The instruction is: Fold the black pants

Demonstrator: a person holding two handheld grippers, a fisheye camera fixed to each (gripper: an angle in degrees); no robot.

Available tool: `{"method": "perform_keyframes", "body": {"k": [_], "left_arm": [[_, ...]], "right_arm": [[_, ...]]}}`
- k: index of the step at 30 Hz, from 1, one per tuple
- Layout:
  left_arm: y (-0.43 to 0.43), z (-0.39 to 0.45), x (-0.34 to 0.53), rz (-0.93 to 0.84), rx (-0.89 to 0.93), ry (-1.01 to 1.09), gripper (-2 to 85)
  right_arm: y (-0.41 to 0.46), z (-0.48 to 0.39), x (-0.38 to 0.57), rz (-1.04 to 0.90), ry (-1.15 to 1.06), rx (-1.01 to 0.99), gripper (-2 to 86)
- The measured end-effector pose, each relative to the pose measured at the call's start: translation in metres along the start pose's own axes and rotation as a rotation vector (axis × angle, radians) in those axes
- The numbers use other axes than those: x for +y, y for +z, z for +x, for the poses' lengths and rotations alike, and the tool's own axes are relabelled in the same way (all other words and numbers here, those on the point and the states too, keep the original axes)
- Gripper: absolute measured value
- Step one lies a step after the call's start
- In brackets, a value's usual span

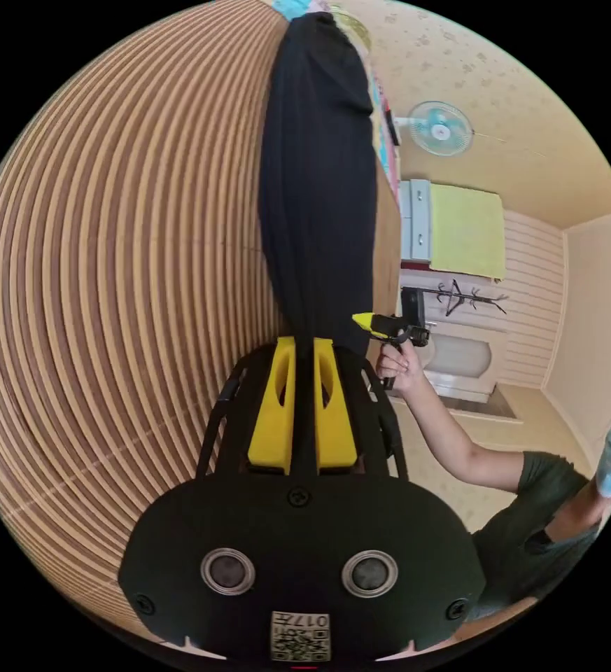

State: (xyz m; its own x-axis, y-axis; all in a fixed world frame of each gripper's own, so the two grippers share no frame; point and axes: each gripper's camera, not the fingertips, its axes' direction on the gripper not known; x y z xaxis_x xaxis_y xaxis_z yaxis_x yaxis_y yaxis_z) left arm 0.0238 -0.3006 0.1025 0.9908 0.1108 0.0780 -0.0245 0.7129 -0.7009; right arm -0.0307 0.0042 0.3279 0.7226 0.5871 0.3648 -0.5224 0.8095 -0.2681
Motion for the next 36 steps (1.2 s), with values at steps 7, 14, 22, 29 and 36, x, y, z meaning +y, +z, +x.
{"method": "perform_keyframes", "body": {"k": [7,14,22,29,36], "left_arm": [[-0.086,0.115,0.105,0.214,0.323,0.253,4.2],[-0.155,0.303,0.198,0.276,0.272,0.563,4.1],[-0.204,0.43,0.198,0.35,0.24,0.779,4.1],[-0.169,0.349,0.115,0.279,0.029,0.42,4.2],[-0.114,0.262,0.099,0.123,-0.267,0.285,4.3]], "right_arm": [[-0.055,-0.092,0.094,0.14,-0.294,-0.32,2.6],[-0.097,-0.243,0.189,0.177,-0.605,-0.338,2.2],[-0.133,-0.361,0.198,0.265,-0.82,-0.228,1.9],[-0.077,-0.279,0.097,0.23,-0.509,0.009,1.9],[0.01,-0.189,0.067,0.106,-0.354,0.243,2.6]]}}
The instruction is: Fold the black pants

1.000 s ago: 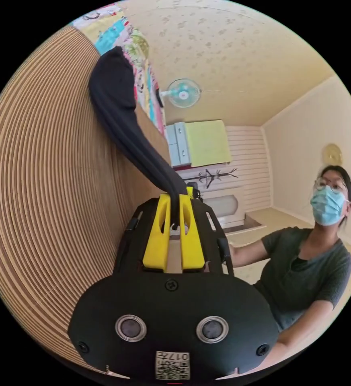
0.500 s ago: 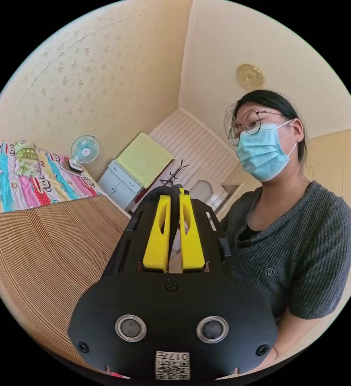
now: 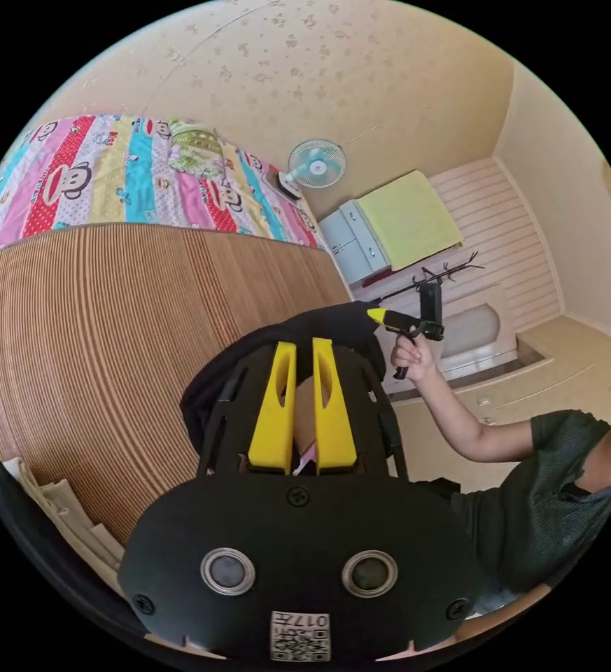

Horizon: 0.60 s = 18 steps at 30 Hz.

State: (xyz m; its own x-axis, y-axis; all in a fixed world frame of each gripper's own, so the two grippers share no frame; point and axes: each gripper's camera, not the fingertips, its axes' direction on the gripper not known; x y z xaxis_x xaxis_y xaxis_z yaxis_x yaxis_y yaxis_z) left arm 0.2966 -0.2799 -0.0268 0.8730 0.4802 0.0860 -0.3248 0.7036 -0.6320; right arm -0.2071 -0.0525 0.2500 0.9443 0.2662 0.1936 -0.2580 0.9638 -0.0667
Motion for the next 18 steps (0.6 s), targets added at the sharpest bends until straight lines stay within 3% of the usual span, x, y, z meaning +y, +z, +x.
{"method": "perform_keyframes", "body": {"k": [7,10,14,18], "left_arm": [[0.104,-0.058,0.147,-0.206,-0.006,-0.331,6.7],[0.122,-0.082,0.178,-0.177,0.07,-0.453,11.5],[0.122,-0.119,0.156,-0.008,0.069,-0.486,14.1],[0.145,-0.162,0.114,0.033,0.08,-0.481,16.7]], "right_arm": [[0.081,0.085,0.125,-0.2,0.346,0.125,5.0],[0.088,0.119,0.153,-0.248,0.465,0.171,8.8],[0.085,0.155,0.117,-0.205,0.437,0.152,13.4],[0.098,0.2,0.052,-0.138,0.393,0.05,16.8]]}}
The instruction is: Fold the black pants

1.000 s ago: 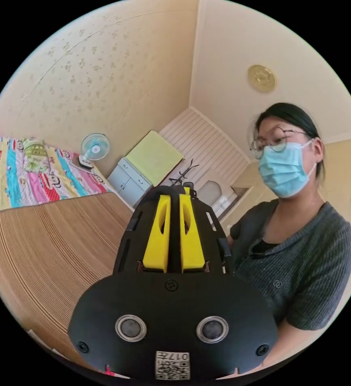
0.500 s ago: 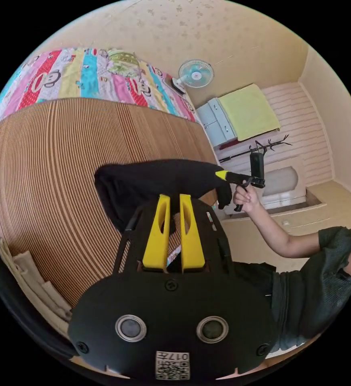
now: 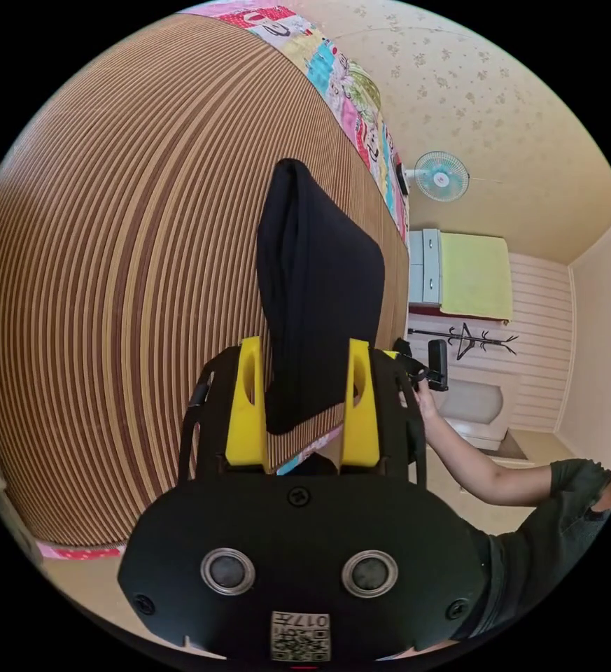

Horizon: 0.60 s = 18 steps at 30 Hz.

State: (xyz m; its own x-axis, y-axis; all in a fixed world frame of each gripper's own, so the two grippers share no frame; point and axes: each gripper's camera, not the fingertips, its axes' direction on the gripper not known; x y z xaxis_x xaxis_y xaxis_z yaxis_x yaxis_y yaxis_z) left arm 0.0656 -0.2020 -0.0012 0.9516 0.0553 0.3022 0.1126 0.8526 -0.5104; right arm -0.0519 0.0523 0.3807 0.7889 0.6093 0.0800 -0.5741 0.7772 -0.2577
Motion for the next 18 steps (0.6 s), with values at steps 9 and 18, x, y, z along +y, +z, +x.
{"method": "perform_keyframes", "body": {"k": [9,18], "left_arm": [[0.074,-0.036,-0.054,-0.088,0.132,-0.037,12.7],[0.022,-0.052,0.071,-0.081,0.154,-0.037,9.3]], "right_arm": [[0.039,0.054,-0.05,-0.005,0.112,-0.284,15.8],[0.065,-0.005,0.037,-0.342,0.082,-0.392,7.8]]}}
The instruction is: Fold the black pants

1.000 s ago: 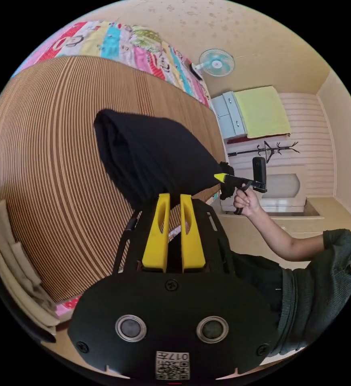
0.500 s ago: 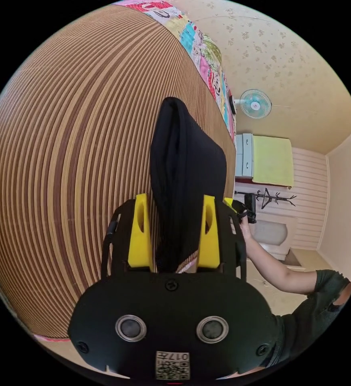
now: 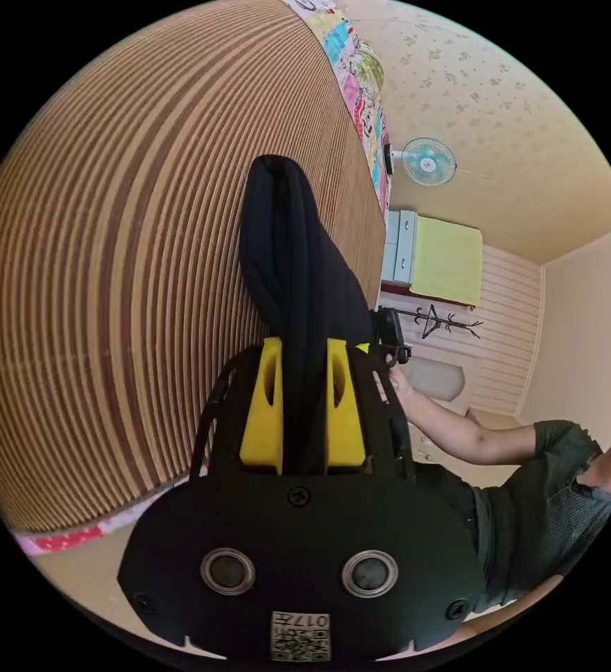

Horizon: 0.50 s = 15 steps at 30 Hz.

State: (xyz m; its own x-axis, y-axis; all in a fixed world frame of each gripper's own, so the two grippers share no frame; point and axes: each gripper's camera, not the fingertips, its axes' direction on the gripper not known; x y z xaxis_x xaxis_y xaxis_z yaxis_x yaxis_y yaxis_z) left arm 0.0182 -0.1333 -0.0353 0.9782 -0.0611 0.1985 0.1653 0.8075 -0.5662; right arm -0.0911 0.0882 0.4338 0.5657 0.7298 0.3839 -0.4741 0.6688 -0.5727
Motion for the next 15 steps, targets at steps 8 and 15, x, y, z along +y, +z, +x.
{"method": "perform_keyframes", "body": {"k": [8,15], "left_arm": [[-0.199,0.076,0.137,0.427,-0.25,0.068,9.5],[-0.323,0.053,0.153,0.716,-0.53,-0.231,12.3]], "right_arm": [[0.121,-0.149,0.012,-0.135,-0.212,-0.172,7.4],[0.22,-0.232,-0.052,-0.161,-0.274,0.143,8.0]]}}
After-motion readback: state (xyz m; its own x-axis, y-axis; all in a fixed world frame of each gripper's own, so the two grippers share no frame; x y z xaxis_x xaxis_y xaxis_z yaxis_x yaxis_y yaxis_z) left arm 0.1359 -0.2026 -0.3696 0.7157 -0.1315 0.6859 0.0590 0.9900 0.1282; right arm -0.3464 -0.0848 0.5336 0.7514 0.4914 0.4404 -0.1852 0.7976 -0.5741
